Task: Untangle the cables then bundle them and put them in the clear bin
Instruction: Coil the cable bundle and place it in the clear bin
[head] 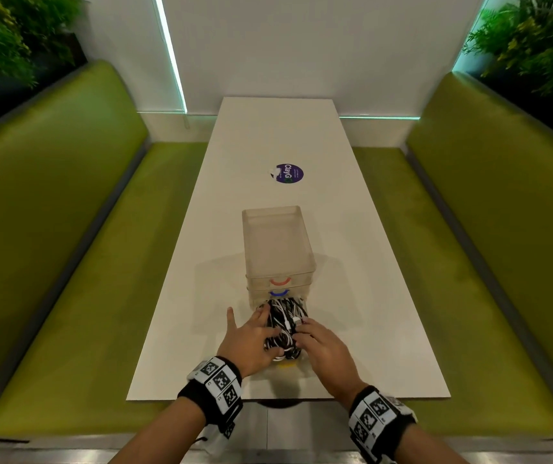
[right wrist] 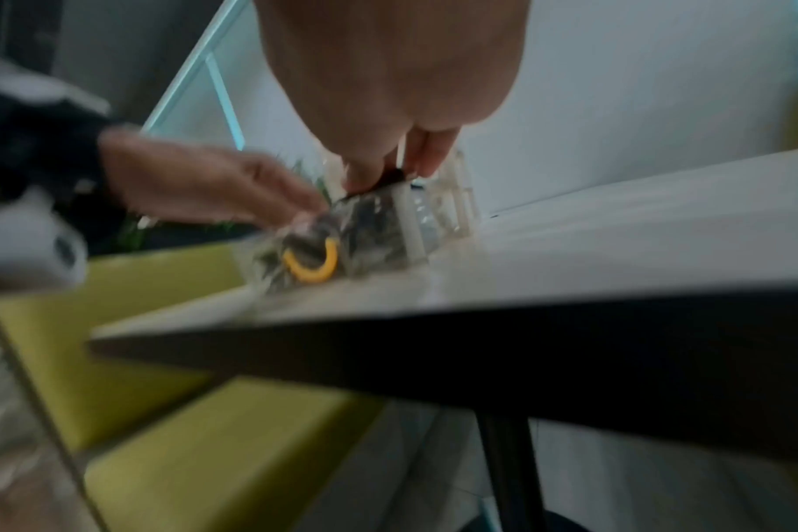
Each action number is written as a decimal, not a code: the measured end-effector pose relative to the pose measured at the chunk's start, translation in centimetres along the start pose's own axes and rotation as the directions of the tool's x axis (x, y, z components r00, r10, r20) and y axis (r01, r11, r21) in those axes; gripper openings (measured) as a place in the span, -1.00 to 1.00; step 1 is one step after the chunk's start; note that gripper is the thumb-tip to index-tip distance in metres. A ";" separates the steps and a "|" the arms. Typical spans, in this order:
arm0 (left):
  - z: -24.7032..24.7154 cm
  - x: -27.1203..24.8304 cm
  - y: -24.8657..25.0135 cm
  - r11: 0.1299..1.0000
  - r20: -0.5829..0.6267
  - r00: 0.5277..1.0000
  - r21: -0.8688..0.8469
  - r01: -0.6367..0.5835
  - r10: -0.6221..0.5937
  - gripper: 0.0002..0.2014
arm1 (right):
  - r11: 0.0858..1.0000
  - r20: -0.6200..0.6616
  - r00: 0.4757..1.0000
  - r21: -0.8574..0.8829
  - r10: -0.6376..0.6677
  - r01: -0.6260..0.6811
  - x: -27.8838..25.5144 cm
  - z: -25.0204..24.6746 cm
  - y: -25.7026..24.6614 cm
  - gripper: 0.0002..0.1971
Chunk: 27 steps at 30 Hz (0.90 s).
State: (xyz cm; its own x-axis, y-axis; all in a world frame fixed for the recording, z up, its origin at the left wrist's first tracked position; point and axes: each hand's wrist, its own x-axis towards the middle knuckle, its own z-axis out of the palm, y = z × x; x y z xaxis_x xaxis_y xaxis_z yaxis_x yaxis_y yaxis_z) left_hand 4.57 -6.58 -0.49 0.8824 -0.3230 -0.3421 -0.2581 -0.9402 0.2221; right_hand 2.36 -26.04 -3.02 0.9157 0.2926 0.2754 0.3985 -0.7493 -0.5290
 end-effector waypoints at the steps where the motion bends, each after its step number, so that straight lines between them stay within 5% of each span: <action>1: 0.0 0.0 0.0 1.000 -0.005 1.000 0.000 -0.008 0.008 -0.50 | 0.997 0.016 0.998 0.046 0.053 -0.054 -0.2 -0.2 -0.2 -0.73; 4: 0.1 0.0 -0.2 1.000 -0.019 1.000 -0.020 -0.019 0.019 -0.51 | 0.984 0.062 0.991 0.127 0.119 -0.126 0.7 -0.4 -0.6 -0.66; 7: 0.2 0.1 -0.3 0.999 -0.046 0.999 -0.024 -0.030 0.029 -0.49 | 0.989 0.158 0.985 0.120 0.072 -0.091 1.5 -0.1 0.3 -0.50; 12: 0.4 -0.2 0.3 0.983 -0.130 0.991 -0.179 -0.039 0.016 -0.25 | 0.998 0.183 0.981 -0.019 -0.056 0.060 1.0 0.9 1.2 -0.58; 14: 0.4 -0.2 0.6 0.997 -0.099 0.993 -0.020 -0.069 0.066 -0.29 | 0.999 0.113 0.994 -0.033 0.003 0.001 1.5 1.1 1.0 -0.79; 16: 0.3 -0.1 0.4 0.991 -0.042 0.996 0.103 -0.080 0.085 -0.38 | 1.000 0.098 0.995 -0.010 0.016 -0.015 2.2 1.0 0.8 -0.77; 19: 0.2 0.0 0.0 0.988 0.005 0.996 0.129 -0.090 0.090 -0.42 | 0.994 0.058 0.994 -0.055 0.096 -0.093 2.3 1.5 0.7 -0.91; 22: 0.3 0.1 -0.1 0.982 0.026 0.996 0.162 -0.094 0.091 -0.27 | 0.976 -0.003 0.980 0.090 0.201 -0.199 2.2 1.5 0.2 -0.88; 27: 0.6 0.3 -0.3 0.986 0.045 0.995 0.136 -0.092 0.086 -0.15 | 0.876 -0.079 0.894 0.256 0.440 -0.409 1.4 1.8 -0.9 -0.92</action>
State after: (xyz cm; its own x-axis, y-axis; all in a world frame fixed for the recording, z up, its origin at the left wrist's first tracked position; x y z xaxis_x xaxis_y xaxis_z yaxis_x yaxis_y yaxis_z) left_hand 4.65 -6.43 -1.17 0.8383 -0.4076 -0.3622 -0.3891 -0.9125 0.1263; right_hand 3.35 -23.90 -3.57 0.9904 -0.1151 0.0764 -0.0122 -0.6240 -0.7813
